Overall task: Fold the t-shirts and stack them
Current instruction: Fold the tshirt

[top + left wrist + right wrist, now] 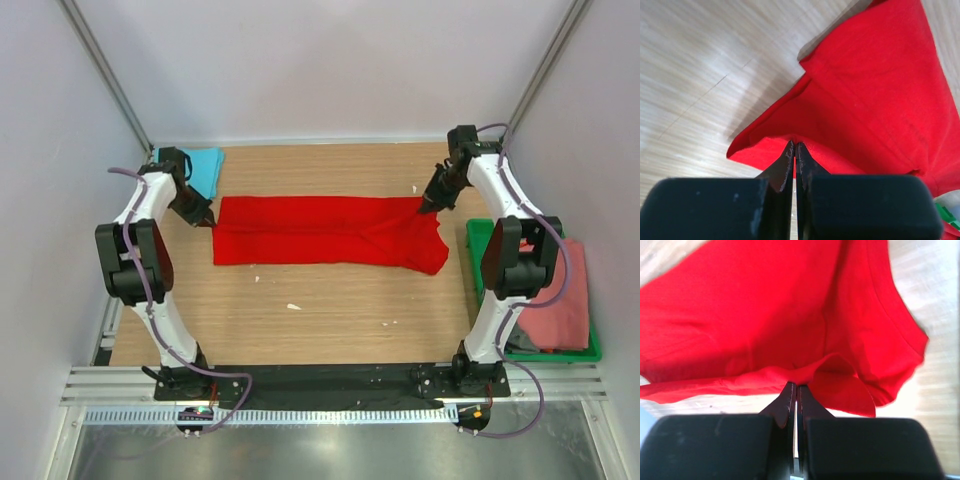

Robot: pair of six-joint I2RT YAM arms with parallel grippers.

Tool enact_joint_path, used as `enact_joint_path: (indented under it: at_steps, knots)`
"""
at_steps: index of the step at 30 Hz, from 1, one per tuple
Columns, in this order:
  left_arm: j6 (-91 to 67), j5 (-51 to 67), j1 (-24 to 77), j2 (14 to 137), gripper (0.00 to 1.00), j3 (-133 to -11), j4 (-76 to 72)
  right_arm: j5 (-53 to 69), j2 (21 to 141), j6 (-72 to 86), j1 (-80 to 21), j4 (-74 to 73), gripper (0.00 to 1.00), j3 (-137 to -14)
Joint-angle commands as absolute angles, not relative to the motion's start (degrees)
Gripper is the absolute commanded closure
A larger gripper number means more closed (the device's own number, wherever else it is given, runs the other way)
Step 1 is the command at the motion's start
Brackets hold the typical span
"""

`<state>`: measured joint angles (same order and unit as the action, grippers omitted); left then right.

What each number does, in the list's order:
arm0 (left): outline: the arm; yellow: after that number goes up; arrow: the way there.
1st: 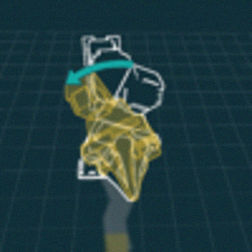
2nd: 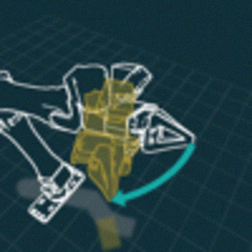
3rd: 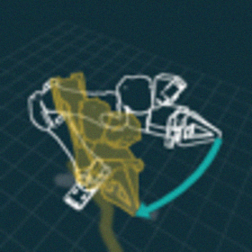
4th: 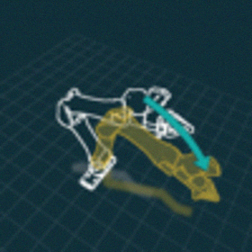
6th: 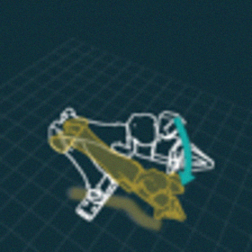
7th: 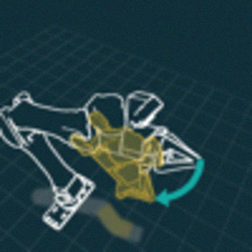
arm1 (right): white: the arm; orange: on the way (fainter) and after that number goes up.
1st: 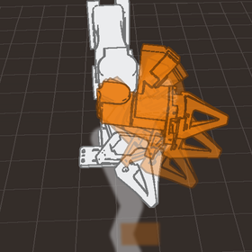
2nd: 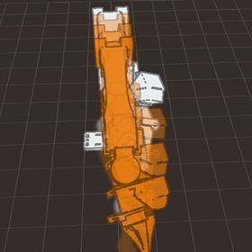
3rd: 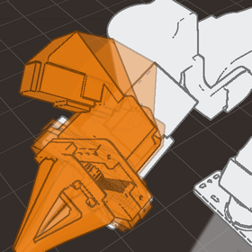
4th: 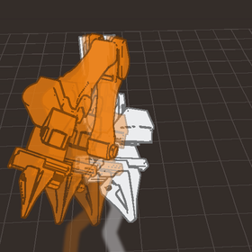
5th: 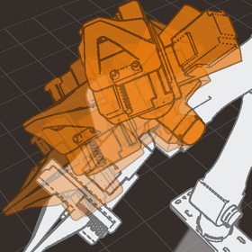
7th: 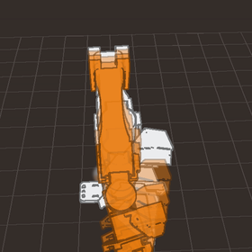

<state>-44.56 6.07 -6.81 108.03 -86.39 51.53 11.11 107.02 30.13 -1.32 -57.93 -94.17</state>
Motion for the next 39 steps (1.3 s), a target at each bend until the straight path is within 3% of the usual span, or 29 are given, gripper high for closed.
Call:
enact_joint_path:
  at_steps: [1,21,39]
  knots:
    - [-43.33,5.71,-6.86,110.55,1.00,-90.43,51.41,14.32,109.94,30.67,-1.23,-56.87,0.99,-100.00]
    - [-43.68,6.15,-6.86,116.54,1.00,-92.55,51.50,17.23,126.02,29.36,-1.23,-61.96,0.99,-118.47]
    - [-44.91,6.06,-6.86,117.42,1.00,-92.20,50.89,18.72,131.75,30.41,-1.58,-62.14,0.99,-124.19]
